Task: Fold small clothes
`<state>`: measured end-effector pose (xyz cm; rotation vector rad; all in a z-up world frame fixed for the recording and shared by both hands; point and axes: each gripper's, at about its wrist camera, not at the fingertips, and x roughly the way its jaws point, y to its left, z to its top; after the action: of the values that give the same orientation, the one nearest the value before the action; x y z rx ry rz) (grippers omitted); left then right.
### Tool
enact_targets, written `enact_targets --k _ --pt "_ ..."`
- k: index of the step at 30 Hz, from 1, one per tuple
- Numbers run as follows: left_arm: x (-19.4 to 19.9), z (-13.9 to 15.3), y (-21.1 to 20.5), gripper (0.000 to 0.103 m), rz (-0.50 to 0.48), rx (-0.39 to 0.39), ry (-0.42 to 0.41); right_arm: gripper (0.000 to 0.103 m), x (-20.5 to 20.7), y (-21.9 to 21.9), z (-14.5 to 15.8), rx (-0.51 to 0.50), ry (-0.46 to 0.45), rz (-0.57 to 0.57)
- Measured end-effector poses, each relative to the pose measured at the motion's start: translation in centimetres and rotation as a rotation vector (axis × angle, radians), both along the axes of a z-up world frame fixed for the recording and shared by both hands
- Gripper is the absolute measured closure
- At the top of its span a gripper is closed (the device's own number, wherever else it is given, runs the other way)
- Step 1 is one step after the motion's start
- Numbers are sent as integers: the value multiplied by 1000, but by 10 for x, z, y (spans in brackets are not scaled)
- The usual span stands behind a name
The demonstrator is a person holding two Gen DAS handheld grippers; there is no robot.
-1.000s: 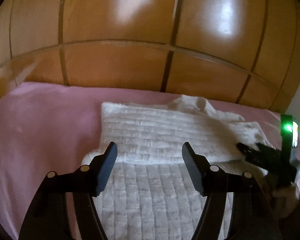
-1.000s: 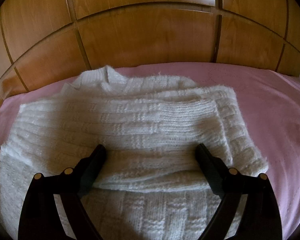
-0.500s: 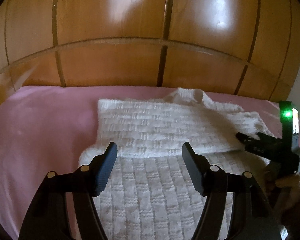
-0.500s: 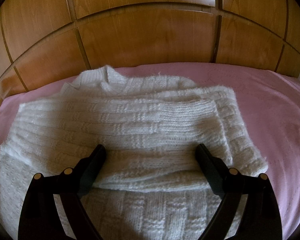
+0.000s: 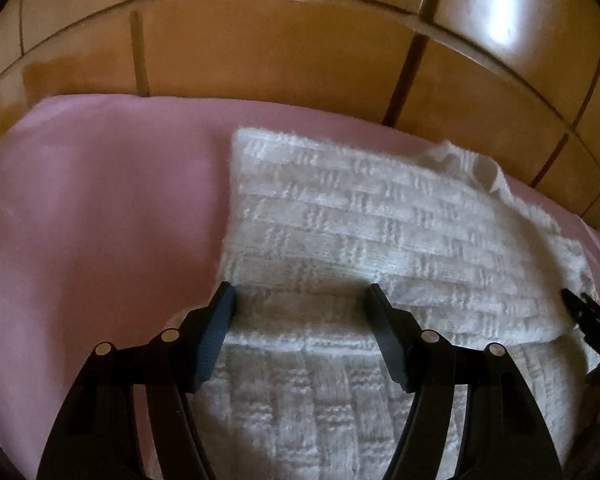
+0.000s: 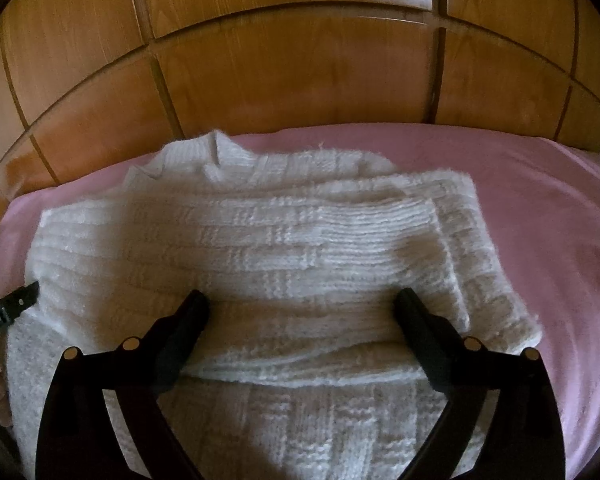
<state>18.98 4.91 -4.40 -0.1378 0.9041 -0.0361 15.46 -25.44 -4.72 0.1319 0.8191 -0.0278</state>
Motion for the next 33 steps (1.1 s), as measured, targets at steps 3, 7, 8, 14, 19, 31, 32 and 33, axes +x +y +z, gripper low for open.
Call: enact_targets --k 3,7,8,14,19,31,32,33 --pt "-13 5 -2 36 8 23 -6 7 -3 4 4 -32 5 -10" --pt "-49 8 -1 36 19 21 0 2 -25 7 11 -35 18 -32" --pt "-59 9 1 36 15 24 -7 2 -36 6 12 -18 26 -30" --pt "-127 10 10 36 -30 58 -22 2 -103 0 2 -3 74 14" --pt "-168 4 28 36 2 63 14 2 -151 -12 4 -1 80 44" --pt "-239 3 53 36 -48 21 53 2 -220 -51 -1 101 98 -9" --pt "-242 3 54 36 -55 14 56 2 -226 -52 0 103 99 0" --pt "-246 2 56 36 -64 4 59 2 -231 -52 -1 107 102 10"
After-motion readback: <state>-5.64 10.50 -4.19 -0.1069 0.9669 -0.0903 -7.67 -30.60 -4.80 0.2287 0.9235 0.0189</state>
